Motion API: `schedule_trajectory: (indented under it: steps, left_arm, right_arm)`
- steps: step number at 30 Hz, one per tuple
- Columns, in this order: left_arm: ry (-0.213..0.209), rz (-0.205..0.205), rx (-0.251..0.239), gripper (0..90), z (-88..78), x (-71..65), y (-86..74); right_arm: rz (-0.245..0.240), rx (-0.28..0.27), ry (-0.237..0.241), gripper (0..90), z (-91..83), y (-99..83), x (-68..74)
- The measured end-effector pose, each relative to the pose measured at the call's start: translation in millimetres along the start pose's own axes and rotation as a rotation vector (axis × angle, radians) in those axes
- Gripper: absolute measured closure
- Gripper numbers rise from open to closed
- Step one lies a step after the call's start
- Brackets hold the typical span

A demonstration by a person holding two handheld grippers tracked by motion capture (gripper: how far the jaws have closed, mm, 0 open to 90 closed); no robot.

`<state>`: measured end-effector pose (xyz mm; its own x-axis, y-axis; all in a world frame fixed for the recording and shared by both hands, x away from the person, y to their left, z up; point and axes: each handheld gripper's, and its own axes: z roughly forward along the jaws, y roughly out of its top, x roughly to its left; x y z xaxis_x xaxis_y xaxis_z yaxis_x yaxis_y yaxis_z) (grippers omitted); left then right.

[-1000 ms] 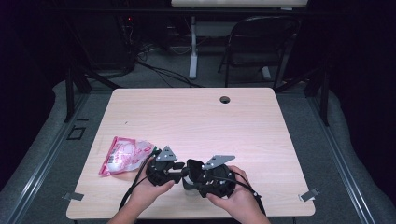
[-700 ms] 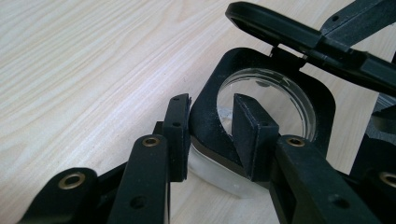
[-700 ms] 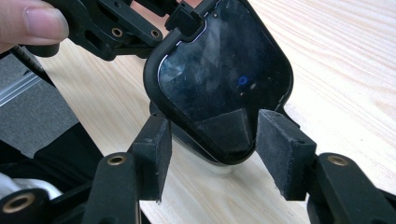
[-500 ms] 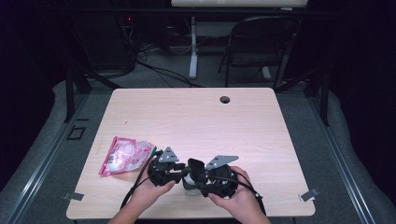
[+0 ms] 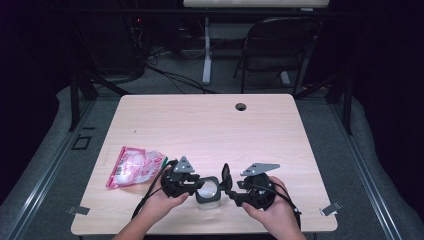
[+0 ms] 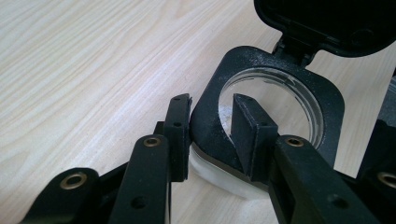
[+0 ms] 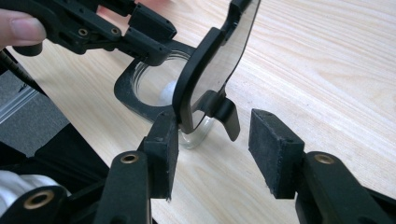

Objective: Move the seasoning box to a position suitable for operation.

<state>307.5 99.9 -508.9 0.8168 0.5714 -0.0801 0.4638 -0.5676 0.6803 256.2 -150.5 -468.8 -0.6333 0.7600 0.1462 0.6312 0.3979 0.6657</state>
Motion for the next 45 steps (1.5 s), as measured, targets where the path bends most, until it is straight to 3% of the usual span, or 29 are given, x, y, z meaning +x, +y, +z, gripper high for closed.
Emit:
schedule_trajectory:
  steps: [8,17,19,29,31,45]
  left_arm:
    - [-0.004,-0.026,-0.014,66.1,3.2,0.9,-2.5]
    - [-0.013,-0.028,-0.026,68.2,0.4,2.3,-4.0]
    - [-0.007,-0.025,-0.028,68.3,0.8,2.1,-4.1]
    - [0.039,-0.022,-0.057,69.6,7.0,4.6,-2.3]
    - [0.042,-0.022,-0.066,69.6,8.8,6.4,-1.2]
    - [0.018,-0.034,-0.101,67.6,14.1,11.4,0.1]
  right_arm:
    - [-0.018,0.016,0.007,53.8,17.0,-1.2,10.2]
    - [-0.028,0.005,-0.002,59.6,32.6,-3.7,7.1]
    - [-0.017,-0.005,0.012,60.0,33.8,-4.0,5.5]
    - [0.007,-0.048,-0.004,63.2,37.2,-5.1,4.5]
    - [0.012,-0.062,-0.028,63.9,38.0,-4.0,3.2]
    - [0.067,-0.091,-0.035,62.6,38.6,-4.4,-14.8]
